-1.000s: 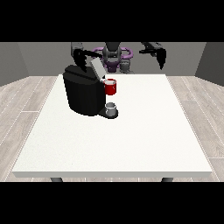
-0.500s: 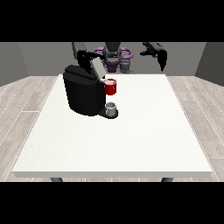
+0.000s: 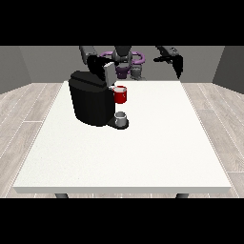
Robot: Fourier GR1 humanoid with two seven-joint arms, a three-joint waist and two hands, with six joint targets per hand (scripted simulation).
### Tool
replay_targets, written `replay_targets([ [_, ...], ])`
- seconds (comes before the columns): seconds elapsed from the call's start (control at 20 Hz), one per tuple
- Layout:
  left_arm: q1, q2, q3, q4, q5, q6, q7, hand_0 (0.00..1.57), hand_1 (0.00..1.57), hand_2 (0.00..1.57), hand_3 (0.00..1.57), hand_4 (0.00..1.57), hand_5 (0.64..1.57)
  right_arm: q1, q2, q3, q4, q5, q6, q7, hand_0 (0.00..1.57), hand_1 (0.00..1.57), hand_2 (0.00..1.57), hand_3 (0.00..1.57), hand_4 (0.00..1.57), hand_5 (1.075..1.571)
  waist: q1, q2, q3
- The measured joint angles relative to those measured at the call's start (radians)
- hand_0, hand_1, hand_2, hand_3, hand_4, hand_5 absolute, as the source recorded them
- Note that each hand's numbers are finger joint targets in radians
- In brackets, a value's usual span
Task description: Insert the coffee pod into the coffee machine and close the lid
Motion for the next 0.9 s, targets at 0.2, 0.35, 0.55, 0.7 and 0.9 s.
replay_targets([
  [0.2,0.003,0.013,0.005,0.006,0.003,0.002,0.003,0.00,0.00,0.00,0.00,0.16,1.571,-0.029,0.025,0.026,0.010,0.027,-0.014,0.018,0.00,0.00,0.00,0.00,0.06,1.571,0.006,-0.006,0.0008],
  [0.35,0.003,0.015,0.002,0.006,0.013,-0.004,0.003,0.00,0.00,0.00,0.00,0.18,1.571,-0.046,0.032,0.043,0.021,0.057,-0.024,0.007,0.00,0.00,0.00,0.00,0.12,1.571,0.010,-0.003,0.0007],
  [0.55,0.001,0.011,-0.011,0.000,0.015,-0.004,0.001,0.00,0.00,0.00,0.00,0.00,1.571,-0.085,0.038,0.056,0.039,0.093,-0.040,0.005,0.00,0.00,0.00,0.00,0.11,1.571,0.021,0.003,0.0009],
  [0.7,-0.014,-0.006,-0.033,-0.013,0.004,0.011,-0.007,0.00,0.00,0.00,0.00,0.20,1.571,-0.116,0.051,0.057,0.055,0.110,-0.059,0.004,0.00,0.00,0.00,0.00,0.07,1.571,0.027,0.012,0.0008],
  [0.9,-0.004,-0.003,-0.032,-0.010,0.003,0.013,-0.046,0.00,0.00,0.00,0.00,0.17,1.571,-0.127,0.066,0.055,0.053,0.103,-0.042,-0.003,0.00,0.00,0.00,0.00,0.07,1.571,0.016,0.003,0.0009],
])
